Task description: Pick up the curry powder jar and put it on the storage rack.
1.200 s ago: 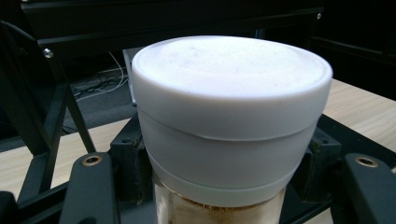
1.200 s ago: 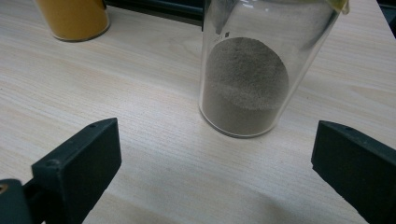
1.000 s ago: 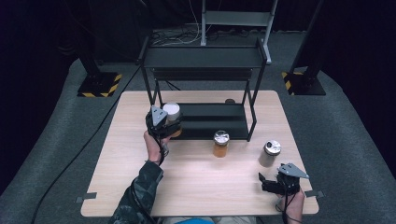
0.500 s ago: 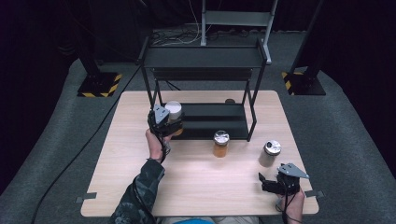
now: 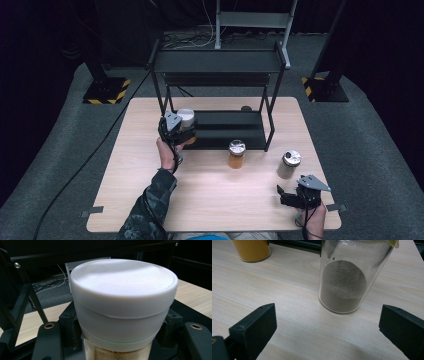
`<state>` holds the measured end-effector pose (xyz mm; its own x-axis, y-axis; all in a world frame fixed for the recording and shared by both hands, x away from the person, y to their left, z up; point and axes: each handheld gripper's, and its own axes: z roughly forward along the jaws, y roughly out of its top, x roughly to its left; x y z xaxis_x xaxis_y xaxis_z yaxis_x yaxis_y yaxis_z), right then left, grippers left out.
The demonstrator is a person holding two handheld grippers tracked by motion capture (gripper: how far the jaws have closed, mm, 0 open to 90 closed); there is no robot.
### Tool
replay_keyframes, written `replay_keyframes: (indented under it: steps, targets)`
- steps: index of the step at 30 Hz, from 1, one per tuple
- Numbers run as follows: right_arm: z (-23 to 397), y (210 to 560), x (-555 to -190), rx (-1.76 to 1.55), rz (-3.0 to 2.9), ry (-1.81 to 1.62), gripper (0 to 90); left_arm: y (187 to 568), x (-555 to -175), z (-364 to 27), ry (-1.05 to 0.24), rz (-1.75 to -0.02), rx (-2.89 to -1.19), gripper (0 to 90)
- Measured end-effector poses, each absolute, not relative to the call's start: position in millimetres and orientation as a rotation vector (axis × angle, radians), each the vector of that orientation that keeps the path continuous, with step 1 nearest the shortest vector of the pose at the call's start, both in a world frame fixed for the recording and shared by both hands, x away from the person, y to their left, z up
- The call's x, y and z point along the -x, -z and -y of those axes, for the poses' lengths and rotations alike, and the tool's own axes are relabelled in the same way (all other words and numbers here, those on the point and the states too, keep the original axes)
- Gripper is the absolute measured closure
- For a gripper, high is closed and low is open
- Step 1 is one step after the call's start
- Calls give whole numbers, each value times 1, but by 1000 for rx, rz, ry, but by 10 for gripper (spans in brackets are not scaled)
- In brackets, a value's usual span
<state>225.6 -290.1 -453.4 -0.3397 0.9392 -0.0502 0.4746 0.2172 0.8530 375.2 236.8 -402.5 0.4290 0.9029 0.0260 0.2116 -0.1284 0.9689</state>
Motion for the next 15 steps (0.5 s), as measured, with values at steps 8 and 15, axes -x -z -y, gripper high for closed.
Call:
replay_keyframes:
  steps: [8, 15]
  targets:
    - [290, 453, -225, -1302, -1912, -1029, 6, 405, -379, -237, -811, -1005, -1612, 343]
    - [290, 453, -225, -1303, -1912, -1031, 6, 406, -383, -239, -806, -1020, -1606, 343]
